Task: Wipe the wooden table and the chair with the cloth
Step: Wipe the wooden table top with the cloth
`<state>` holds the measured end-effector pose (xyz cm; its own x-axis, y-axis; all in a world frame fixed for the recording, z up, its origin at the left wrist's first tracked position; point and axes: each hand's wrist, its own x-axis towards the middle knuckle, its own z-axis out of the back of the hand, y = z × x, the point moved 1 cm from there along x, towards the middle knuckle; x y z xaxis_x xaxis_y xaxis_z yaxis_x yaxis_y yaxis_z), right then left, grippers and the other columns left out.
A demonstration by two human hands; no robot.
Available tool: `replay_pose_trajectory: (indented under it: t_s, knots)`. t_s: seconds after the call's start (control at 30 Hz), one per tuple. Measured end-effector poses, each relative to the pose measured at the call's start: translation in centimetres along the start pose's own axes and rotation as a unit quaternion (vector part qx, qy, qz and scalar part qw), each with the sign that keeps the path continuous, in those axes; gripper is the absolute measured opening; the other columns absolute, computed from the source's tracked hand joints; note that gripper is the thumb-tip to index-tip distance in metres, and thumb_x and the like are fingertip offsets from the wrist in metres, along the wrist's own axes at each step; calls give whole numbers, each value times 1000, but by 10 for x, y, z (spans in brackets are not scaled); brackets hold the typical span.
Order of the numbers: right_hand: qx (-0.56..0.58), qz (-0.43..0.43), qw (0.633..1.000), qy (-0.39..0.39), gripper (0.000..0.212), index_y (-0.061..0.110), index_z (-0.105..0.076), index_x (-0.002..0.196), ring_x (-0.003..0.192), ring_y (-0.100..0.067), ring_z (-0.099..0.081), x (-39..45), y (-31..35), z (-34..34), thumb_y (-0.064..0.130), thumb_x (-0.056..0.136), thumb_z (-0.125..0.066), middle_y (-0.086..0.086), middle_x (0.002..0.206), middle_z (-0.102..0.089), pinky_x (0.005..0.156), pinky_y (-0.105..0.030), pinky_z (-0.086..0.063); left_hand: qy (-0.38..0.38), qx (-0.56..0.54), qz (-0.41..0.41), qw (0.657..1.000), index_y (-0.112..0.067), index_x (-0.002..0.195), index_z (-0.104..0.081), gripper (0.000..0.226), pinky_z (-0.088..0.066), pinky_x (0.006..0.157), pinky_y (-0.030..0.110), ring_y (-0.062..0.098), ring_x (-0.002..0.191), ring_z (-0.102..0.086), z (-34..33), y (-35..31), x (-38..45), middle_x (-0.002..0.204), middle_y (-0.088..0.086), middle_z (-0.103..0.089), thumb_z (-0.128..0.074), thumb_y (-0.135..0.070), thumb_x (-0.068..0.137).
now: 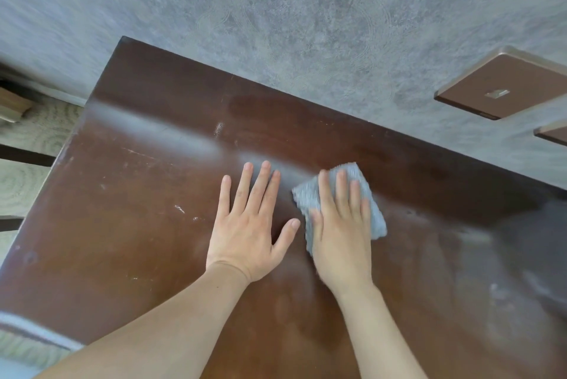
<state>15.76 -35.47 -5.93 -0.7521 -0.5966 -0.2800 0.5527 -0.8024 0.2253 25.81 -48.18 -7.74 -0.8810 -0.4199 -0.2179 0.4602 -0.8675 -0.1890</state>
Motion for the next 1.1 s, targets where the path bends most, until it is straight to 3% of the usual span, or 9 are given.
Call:
replay_pose_trajectory:
  t_s: [0.13,0.23,0.43,0.6,0.8,0.97,1.1]
  knots:
    - [-16,10,1000,-6,60,24,-1,159,154,-27,5,77,1,13,41,106,-23,-6,168,3,125,-43,1,-10,-1,3,1000,-13,160,-22,78,-12,123,57,28,157,-5,0,0,0,169,5,-15,-8,-61,101]
    - [-19,22,1000,-3,59,24,-2,159,154,-26,5,83,-3,13,42,107,-23,-5,168,2,125,-42,1,-23,-4,5,1000,-13,161,-23,73,-10,124,55,27,157,-5,-2,0,-1,169,4,-14,-13,-57,102]
    - [2,-53,998,-21,60,20,-4,160,155,-25,3,-62,-4,-23,43,106,-15,-7,168,-2,125,-45,-8,-24,3,15,1000,-16,162,-15,69,-8,125,53,25,157,-1,-1,0,-1,170,2,-8,-7,-51,103]
    - [6,-74,997,6,63,16,-9,160,154,-29,-8,-159,15,-54,42,103,-23,-9,167,-8,119,-49,-18,-20,-2,21,1000,-17,162,-12,67,-5,125,52,25,157,1,0,-1,-2,170,1,-5,-8,-46,102]
    - [11,-74,997,-30,63,18,-12,159,154,-29,-5,-48,7,-24,45,105,-27,-10,167,-9,125,-47,-6,-26,-4,19,999,-16,162,-12,67,-4,125,52,26,157,1,0,-1,-2,170,2,-5,-7,-44,102]
    - [13,-65,998,-3,62,23,4,159,154,-25,11,76,-13,11,44,106,-21,-5,168,9,123,-43,9,-37,-9,13,999,-15,162,-14,67,-4,125,51,25,157,1,-2,-1,-2,170,2,-7,-10,-43,102]
    - [13,-51,999,5,61,22,2,159,154,-25,10,41,-9,8,41,107,-23,-6,168,9,124,-43,6,-48,-64,5,997,-14,161,-18,70,-3,126,49,23,157,-1,4,1,-4,169,2,-12,-15,-45,98]
